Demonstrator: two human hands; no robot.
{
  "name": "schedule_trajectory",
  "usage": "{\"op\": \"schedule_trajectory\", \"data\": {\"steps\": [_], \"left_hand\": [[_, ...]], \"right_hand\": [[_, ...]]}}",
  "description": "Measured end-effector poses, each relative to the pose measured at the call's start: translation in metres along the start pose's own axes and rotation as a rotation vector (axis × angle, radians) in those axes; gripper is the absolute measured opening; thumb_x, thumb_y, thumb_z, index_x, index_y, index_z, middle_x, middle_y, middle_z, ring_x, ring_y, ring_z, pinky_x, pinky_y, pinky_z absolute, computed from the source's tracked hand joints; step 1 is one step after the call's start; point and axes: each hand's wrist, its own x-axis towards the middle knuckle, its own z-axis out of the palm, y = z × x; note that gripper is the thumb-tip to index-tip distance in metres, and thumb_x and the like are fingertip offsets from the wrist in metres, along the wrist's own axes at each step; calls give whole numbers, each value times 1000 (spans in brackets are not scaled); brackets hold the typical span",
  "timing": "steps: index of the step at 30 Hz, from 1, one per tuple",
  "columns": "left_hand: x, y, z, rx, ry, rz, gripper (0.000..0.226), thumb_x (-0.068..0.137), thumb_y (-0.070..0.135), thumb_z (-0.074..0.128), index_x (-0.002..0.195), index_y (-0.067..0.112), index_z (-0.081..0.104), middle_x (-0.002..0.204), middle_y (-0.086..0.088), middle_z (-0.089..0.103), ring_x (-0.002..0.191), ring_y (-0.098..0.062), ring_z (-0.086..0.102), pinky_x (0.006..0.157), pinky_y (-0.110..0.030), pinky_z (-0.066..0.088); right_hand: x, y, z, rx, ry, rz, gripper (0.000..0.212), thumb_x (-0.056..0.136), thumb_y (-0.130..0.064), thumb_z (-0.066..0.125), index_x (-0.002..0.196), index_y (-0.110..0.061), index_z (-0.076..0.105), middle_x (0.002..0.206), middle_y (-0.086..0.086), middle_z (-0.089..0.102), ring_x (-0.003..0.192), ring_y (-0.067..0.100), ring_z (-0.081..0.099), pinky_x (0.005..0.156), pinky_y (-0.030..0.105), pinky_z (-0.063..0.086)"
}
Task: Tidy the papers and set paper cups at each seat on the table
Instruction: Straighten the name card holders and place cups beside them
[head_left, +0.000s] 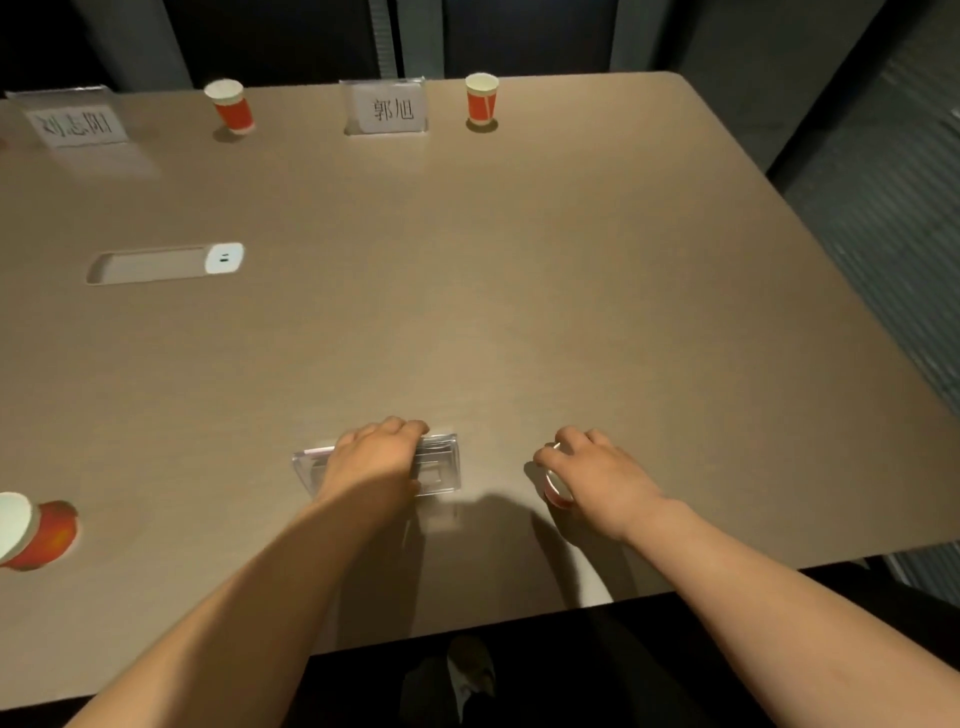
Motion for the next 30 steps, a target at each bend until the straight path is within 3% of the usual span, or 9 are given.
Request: {"op": "schedule_trajectory", "data": {"steps": [7, 12, 15, 23, 26, 28, 30], "left_hand": [[8, -4, 15, 48, 65, -24, 44, 86, 19, 62, 128, 25, 52, 124, -1, 60, 115, -23, 55, 94, -34, 38], [11, -6, 21, 82, 115, -27, 37, 90, 16, 57, 125, 26, 53, 122, 0, 62, 114, -22, 56, 92, -32, 37], [13, -5, 22, 102, 127, -31, 35, 92, 17, 56, 125, 27, 53, 122, 0, 62, 113, -22, 55, 92, -32, 36], [13, -3, 22, 119, 134, -22, 35, 93, 20, 56, 127, 26, 52, 123, 0, 62, 114, -22, 55, 94, -32, 35], [11, -5, 26, 80, 148, 13, 43, 90, 18, 58, 131, 27, 48, 127, 2, 59, 117, -22, 53, 97, -32, 34], [3, -8, 26, 14, 194, 58, 63, 77, 13, 73, 134, 24, 50, 128, 0, 60, 119, -25, 54, 101, -35, 36], [-7, -15, 22, -58, 267, 75, 70, 65, 10, 81, 131, 17, 57, 126, -6, 63, 117, -30, 58, 100, -40, 41]], "right_hand": [[33, 6, -16, 93, 40, 140, 55, 81, -33, 65, 131, -26, 43, 126, 12, 44, 115, 37, 48, 89, 43, 51], [37, 12, -17, -40, 23, 115, 83, 75, -39, 73, 143, -33, 27, 142, 7, 34, 126, 34, 40, 96, 47, 46], [35, 17, -14, -60, 43, 59, 72, 80, -26, 69, 141, -36, 31, 140, 6, 37, 123, 32, 43, 95, 43, 47], [37, 20, -18, -5, 25, 136, 58, 82, -39, 66, 132, -26, 41, 127, 9, 46, 117, 33, 49, 91, 43, 50], [36, 19, -15, -47, -12, 148, 82, 76, -45, 71, 143, -29, 28, 143, 8, 38, 129, 33, 40, 101, 48, 44], [33, 11, -18, -48, 8, 122, 101, 71, -55, 74, 150, -30, 16, 155, 7, 26, 140, 34, 27, 110, 51, 35], [30, -8, -25, -14, 102, 61, 96, 75, -57, 69, 151, -29, 17, 158, 7, 24, 144, 33, 23, 114, 50, 30]]}}
